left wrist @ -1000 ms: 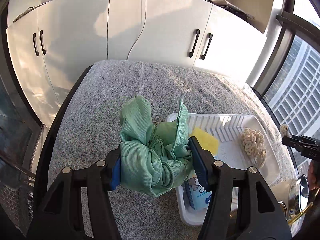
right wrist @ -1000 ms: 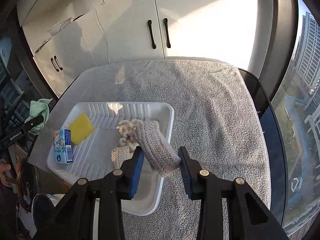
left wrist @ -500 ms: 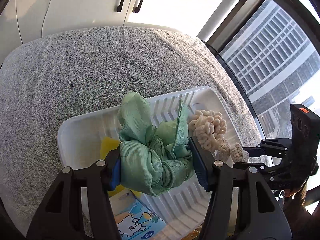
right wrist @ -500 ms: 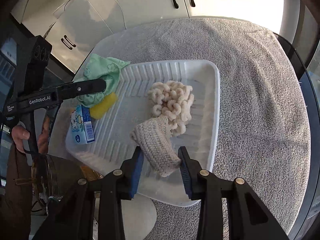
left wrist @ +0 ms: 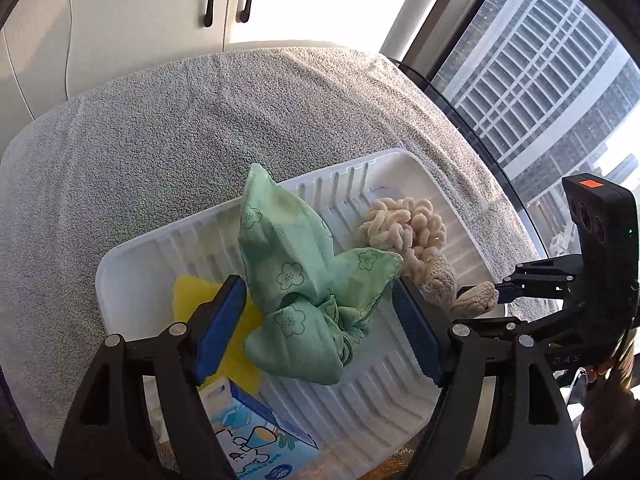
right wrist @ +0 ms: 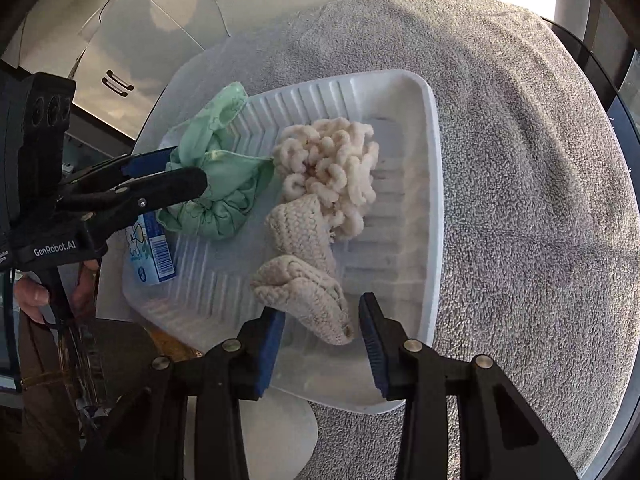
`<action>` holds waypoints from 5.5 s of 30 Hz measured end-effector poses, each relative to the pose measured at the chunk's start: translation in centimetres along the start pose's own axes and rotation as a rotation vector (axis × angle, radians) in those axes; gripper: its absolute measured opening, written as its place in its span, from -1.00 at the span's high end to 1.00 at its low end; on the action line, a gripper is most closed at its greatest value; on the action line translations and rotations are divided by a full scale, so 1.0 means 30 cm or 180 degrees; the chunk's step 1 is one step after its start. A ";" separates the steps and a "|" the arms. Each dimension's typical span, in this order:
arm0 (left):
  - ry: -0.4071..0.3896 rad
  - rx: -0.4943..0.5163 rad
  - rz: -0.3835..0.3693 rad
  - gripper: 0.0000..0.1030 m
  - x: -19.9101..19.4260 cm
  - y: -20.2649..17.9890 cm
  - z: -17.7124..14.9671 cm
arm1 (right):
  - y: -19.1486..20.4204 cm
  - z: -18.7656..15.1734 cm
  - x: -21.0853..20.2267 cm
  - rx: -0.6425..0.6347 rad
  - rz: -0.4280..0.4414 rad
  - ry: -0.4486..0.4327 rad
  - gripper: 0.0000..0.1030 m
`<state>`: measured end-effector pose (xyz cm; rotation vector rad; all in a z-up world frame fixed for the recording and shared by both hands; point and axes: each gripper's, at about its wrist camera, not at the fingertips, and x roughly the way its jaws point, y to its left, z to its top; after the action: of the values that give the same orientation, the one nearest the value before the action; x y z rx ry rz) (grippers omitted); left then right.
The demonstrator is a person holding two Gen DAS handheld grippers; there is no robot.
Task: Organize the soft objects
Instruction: 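Withdraw both open tools from the tray back toward the remaining objects, then grasp the blue tissue pack with the left tool while the right tool grasps the beige peanut sponge, then carry the tissue pack and beige sponge into the white tray and open both tools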
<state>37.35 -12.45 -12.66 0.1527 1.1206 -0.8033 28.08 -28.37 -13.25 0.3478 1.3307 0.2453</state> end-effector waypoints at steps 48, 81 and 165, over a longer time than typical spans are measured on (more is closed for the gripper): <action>-0.1349 -0.0838 0.1422 -0.89 -0.511 0.141 -0.493 | -0.108 -0.289 -0.321 0.0233 -0.1401 -0.0964 -0.78; -0.0985 -0.0862 0.0958 -0.90 -0.479 -0.233 -1.045 | 0.089 -0.871 -0.272 -0.0358 -0.1535 -0.0839 -0.78; -0.0901 -0.1894 0.1344 -0.61 -0.568 -0.162 -1.032 | 0.047 -0.965 -0.357 -0.0055 -0.0861 -0.1308 0.24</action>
<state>7.97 7.74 -11.05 -0.2143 0.9679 -0.0917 -2.50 -27.93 -8.81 0.1868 0.9550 -0.0422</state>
